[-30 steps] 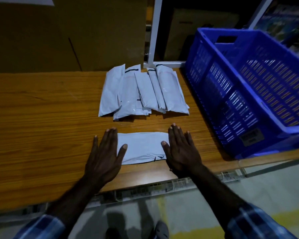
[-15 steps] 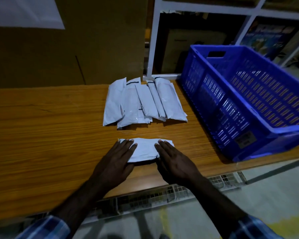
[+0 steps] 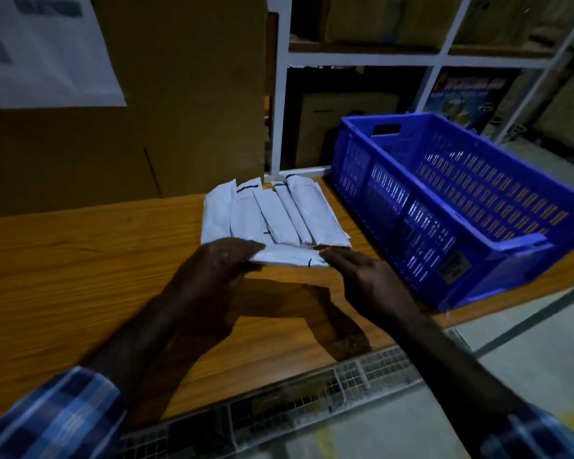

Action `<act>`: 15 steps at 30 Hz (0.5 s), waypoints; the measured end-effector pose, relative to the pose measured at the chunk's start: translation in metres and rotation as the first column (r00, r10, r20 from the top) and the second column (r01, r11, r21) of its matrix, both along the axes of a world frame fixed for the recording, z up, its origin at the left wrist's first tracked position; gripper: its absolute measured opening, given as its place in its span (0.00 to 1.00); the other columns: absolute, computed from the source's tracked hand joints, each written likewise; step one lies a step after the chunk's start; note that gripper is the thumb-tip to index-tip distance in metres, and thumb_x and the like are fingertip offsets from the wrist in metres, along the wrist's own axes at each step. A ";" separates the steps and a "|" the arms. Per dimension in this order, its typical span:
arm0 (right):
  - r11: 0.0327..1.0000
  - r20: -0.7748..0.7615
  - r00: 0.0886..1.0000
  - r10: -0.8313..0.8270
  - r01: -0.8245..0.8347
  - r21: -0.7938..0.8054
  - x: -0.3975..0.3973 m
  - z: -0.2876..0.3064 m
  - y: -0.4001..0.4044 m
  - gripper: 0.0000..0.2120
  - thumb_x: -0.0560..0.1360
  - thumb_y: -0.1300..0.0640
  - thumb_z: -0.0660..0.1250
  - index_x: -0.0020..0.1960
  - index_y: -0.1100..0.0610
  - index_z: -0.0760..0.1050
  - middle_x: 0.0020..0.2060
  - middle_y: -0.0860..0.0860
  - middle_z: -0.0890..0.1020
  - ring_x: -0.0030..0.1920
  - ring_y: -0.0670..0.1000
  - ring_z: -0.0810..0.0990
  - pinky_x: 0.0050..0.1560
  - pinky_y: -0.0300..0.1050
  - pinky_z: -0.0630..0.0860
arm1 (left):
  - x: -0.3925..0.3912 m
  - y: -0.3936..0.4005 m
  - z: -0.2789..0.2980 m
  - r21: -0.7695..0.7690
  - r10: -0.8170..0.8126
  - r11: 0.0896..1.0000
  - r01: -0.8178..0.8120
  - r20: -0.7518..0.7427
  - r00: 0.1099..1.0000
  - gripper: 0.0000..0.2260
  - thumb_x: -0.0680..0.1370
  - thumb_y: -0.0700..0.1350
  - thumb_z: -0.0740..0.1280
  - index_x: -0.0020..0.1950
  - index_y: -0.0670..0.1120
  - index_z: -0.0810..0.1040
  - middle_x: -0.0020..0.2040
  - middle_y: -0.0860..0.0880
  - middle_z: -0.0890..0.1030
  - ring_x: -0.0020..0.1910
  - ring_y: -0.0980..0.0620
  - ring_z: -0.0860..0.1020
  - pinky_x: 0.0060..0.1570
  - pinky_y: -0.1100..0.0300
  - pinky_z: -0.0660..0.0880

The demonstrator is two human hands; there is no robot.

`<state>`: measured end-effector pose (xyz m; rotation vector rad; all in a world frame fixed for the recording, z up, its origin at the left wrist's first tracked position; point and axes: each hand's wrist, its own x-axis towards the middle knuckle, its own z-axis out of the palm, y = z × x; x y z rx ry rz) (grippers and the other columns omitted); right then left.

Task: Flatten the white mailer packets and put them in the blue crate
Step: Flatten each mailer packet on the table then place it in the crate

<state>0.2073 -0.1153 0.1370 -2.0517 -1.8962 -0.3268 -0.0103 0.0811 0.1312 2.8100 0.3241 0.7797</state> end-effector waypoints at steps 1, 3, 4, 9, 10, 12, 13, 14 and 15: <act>0.999 0.010 1.000 -0.001 0.001 0.045 0.004 0.011 -0.001 0.32 0.64 0.76 0.70 0.66 0.59 0.77 0.60 0.59 0.81 0.51 0.62 0.84 0.38 0.56 0.82 | 0.007 0.000 0.014 0.019 0.002 1.000 -0.002 0.019 1.000 0.19 0.70 0.35 0.76 0.61 0.42 0.81 0.55 0.43 0.84 0.53 0.45 0.82 0.55 0.53 0.77; 0.992 0.036 0.999 -0.012 0.007 0.122 0.013 0.034 -0.003 0.30 0.65 0.77 0.70 0.65 0.61 0.77 0.59 0.60 0.82 0.50 0.62 0.84 0.38 0.56 0.83 | 0.023 0.000 0.041 0.060 -0.022 0.998 0.018 0.067 0.997 0.16 0.72 0.38 0.75 0.60 0.41 0.82 0.54 0.43 0.84 0.52 0.45 0.83 0.53 0.51 0.79; 0.986 0.053 0.998 -0.018 0.009 0.164 0.019 0.046 -0.005 0.28 0.65 0.77 0.71 0.64 0.61 0.78 0.58 0.60 0.82 0.49 0.61 0.85 0.38 0.55 0.83 | 0.032 0.000 0.054 0.076 -0.038 0.997 0.031 0.096 0.995 0.15 0.72 0.39 0.74 0.59 0.41 0.82 0.53 0.42 0.84 0.51 0.45 0.83 0.51 0.51 0.80; 0.955 0.178 0.982 -0.059 0.003 0.296 0.067 0.102 -0.026 0.19 0.71 0.66 0.65 0.61 0.62 0.79 0.55 0.60 0.83 0.43 0.63 0.85 0.33 0.54 0.80 | 0.094 -0.009 0.118 0.202 -0.074 0.978 0.045 0.138 0.988 0.15 0.71 0.39 0.75 0.57 0.42 0.83 0.48 0.43 0.85 0.43 0.46 0.84 0.43 0.58 0.78; 0.950 0.194 0.977 -0.084 0.020 0.312 0.079 0.111 -0.031 0.20 0.70 0.68 0.68 0.62 0.61 0.79 0.55 0.60 0.83 0.42 0.63 0.84 0.32 0.55 0.80 | 0.108 -0.013 0.131 0.189 -0.084 0.980 0.054 0.154 0.984 0.15 0.70 0.39 0.75 0.57 0.42 0.83 0.47 0.43 0.85 0.41 0.48 0.83 0.40 0.61 0.76; 0.931 0.202 0.971 -0.125 0.044 0.363 0.104 0.126 -0.043 0.22 0.68 0.71 0.69 0.62 0.61 0.79 0.55 0.59 0.84 0.42 0.63 0.84 0.34 0.54 0.80 | 0.139 -0.021 0.153 0.120 -0.111 0.989 0.090 0.180 0.978 0.16 0.69 0.41 0.72 0.56 0.44 0.84 0.45 0.45 0.86 0.39 0.54 0.82 0.38 0.63 0.75; 0.922 0.201 0.971 -0.133 0.046 0.386 0.117 0.132 -0.048 0.21 0.69 0.70 0.66 0.61 0.61 0.80 0.54 0.59 0.84 0.42 0.63 0.85 0.34 0.53 0.80 | 0.155 -0.025 0.163 0.091 -0.122 0.990 0.108 0.170 0.978 0.16 0.69 0.43 0.71 0.56 0.45 0.84 0.46 0.46 0.86 0.39 0.55 0.82 0.38 0.63 0.76; 0.913 0.201 0.969 -0.142 0.050 0.405 0.129 0.138 -0.054 0.20 0.70 0.68 0.63 0.61 0.61 0.80 0.53 0.59 0.84 0.42 0.63 0.85 0.35 0.52 0.79 | 0.172 -0.028 0.172 0.081 -0.124 0.990 0.113 0.150 0.981 0.15 0.70 0.44 0.71 0.56 0.45 0.84 0.47 0.46 0.86 0.40 0.55 0.82 0.38 0.62 0.77; 0.908 0.198 0.968 -0.153 0.059 0.414 0.142 0.141 -0.059 0.21 0.70 0.67 0.61 0.61 0.61 0.80 0.53 0.59 0.85 0.42 0.63 0.85 0.36 0.52 0.79 | 0.189 -0.029 0.178 0.081 -0.121 0.990 0.111 0.128 0.984 0.14 0.70 0.43 0.73 0.56 0.45 0.84 0.47 0.47 0.86 0.41 0.56 0.82 0.38 0.64 0.76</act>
